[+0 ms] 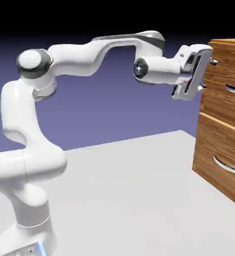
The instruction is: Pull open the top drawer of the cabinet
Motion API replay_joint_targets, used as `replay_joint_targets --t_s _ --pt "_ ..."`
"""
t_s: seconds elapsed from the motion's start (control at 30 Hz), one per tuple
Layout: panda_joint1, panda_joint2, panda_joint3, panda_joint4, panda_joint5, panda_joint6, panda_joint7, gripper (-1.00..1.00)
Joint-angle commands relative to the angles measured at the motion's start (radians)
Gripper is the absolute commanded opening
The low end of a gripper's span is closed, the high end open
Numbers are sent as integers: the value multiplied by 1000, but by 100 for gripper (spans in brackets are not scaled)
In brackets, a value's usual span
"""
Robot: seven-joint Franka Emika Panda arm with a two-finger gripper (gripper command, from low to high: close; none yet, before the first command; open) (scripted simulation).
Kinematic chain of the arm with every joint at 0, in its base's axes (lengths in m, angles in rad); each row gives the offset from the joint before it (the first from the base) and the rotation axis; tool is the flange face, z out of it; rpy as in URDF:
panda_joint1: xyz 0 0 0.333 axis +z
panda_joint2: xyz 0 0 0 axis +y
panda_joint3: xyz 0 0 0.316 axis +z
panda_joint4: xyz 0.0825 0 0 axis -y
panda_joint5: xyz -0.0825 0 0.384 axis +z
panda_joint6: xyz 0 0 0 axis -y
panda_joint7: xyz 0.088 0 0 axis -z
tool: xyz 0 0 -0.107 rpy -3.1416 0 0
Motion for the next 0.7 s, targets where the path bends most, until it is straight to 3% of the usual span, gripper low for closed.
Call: replay_joint_targets --t_s 0.0,0.37,0.63,0.67 --pt "-25 -3 21 14 34 -5 -44 0" --pt "-302 -38 249 164 408 -60 -518 0" --pt "-495 -128 358 396 380 -2 -411 0" --pt "-495 -128 358 396 380 -2 -411 -100"
